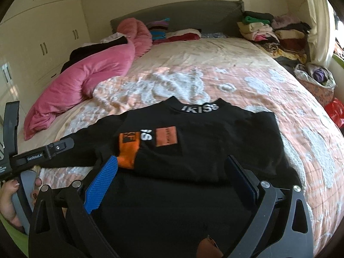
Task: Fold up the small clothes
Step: 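Move the left tool to the other sleeve's orange cuff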
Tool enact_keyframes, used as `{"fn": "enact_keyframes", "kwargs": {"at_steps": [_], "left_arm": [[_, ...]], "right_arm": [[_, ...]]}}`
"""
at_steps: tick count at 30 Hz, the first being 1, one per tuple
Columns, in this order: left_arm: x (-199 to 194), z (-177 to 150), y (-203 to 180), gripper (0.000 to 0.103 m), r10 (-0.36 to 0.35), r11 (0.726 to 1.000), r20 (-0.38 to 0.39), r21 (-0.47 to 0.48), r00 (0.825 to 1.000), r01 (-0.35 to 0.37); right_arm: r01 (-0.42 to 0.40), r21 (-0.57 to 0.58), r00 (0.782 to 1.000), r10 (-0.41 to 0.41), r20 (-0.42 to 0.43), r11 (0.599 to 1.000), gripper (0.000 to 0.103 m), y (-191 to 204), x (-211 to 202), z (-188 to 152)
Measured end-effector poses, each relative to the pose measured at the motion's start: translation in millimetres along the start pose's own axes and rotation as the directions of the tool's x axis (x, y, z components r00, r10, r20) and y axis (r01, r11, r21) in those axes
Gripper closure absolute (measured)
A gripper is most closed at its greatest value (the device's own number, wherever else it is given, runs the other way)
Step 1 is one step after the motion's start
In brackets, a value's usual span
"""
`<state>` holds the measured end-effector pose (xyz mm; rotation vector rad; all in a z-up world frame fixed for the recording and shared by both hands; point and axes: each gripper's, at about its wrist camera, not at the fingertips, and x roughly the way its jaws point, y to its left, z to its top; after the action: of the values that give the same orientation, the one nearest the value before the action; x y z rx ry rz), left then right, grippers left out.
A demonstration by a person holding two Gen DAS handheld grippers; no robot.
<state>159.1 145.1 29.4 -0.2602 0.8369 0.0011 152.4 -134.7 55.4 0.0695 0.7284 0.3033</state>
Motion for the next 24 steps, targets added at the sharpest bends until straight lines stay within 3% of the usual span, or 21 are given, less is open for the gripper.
{"fn": "enact_keyframes", "kwargs": {"at_steps": [15,24], "left_arm": [[-12,-3,38,0.009,0.089,0.991,0.017,-0.099,0.996,-0.087],[-21,-1,66,0.009,0.171,0.967,0.044,-0.197,0.984,-0.159]], "right_arm": [[-0.087,-0.111,0.996,0.086,-0.008,0.990,0.004,63,14,13],[-0.114,-0.159,0.993,0.112,-0.021,0.981,0.004,86,23,20]]}}
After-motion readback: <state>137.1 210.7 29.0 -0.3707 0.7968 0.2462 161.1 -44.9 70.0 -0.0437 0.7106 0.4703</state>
